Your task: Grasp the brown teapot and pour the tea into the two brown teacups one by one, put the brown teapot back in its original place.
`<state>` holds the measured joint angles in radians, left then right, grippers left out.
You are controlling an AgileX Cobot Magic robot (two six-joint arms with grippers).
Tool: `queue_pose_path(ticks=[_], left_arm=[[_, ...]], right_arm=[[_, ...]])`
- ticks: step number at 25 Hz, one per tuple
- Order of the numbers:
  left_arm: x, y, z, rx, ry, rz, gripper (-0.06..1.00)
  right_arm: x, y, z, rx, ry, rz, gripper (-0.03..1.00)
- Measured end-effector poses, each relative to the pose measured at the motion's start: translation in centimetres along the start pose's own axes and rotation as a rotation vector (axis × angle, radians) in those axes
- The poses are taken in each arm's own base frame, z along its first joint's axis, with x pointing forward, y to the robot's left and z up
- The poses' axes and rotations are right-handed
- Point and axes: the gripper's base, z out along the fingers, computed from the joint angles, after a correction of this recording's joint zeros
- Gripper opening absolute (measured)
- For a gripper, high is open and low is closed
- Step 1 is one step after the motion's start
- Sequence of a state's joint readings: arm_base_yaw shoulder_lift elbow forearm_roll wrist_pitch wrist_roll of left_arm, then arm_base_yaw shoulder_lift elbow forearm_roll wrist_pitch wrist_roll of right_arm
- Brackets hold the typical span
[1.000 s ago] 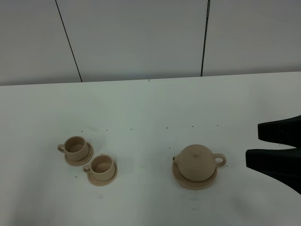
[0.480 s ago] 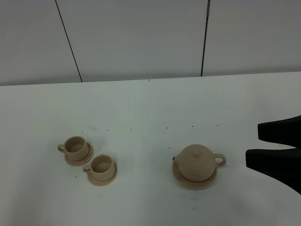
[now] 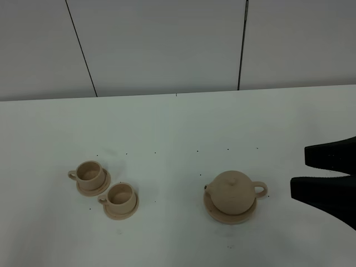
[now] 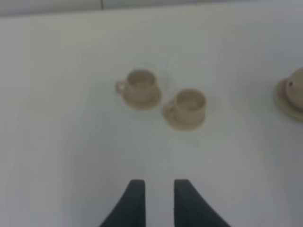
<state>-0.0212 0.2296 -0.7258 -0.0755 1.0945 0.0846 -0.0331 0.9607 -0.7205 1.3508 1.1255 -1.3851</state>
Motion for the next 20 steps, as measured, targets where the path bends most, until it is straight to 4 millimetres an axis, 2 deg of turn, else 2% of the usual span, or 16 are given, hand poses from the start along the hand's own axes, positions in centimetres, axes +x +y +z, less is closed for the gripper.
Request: queue_pose_path(ticks=[20], left_arm=[[0.41, 0.03, -0.04, -0.005, 0.041, -0.025, 0.22]], right_arm=[[0.03, 0.19, 0.00, -0.021, 0.003, 0.025, 0.59]])
